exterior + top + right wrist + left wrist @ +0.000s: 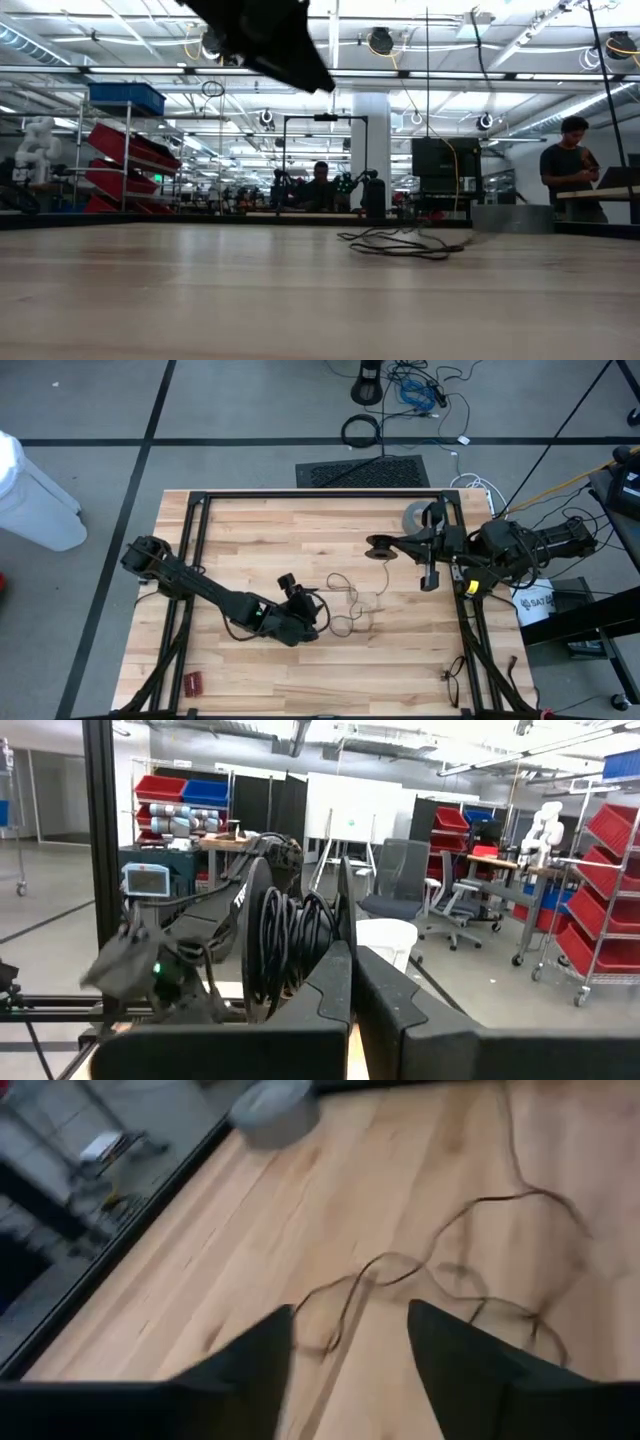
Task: Coil cords
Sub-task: Coil the black wire onto the spool
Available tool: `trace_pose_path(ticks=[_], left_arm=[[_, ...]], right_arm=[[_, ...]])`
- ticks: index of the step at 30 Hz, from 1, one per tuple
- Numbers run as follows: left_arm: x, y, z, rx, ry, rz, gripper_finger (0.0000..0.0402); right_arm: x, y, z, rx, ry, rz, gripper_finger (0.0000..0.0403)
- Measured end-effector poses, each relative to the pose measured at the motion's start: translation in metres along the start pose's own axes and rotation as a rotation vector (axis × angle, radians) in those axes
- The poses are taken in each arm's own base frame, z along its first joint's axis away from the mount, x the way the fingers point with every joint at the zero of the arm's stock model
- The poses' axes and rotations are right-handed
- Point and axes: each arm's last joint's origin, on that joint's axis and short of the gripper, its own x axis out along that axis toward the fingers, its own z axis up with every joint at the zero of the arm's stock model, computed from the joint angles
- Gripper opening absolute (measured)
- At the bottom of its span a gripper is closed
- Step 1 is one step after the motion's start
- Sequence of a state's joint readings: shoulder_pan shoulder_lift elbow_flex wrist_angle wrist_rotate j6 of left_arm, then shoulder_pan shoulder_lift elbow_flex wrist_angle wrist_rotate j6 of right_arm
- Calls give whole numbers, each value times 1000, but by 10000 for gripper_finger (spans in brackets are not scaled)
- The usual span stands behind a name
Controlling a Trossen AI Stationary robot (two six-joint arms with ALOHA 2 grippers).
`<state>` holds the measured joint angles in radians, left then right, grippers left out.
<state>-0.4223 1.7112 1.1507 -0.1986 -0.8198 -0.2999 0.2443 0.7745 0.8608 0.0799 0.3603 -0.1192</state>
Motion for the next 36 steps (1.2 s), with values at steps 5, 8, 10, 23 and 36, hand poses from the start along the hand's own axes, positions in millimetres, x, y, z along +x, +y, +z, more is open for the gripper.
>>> trace_pose_path(ticks=[5,8,10,23,36], left_arm=[[-4,-1,27,-23,-204,-14,256],[3,3,47,-87,-353,-30,260],[14,7,54,-94,-432,-72,260],[91,32,52,-244,-736,-413,260],[119,22,28,-202,-684,-509,260]], right_arm=[[6,3,-5,-5,25,3,0],[8,4,-6,-8,31,4,0],[9,4,-7,-9,36,4,0],[9,5,-10,0,66,7,0],[24,11,-22,23,116,10,0]])
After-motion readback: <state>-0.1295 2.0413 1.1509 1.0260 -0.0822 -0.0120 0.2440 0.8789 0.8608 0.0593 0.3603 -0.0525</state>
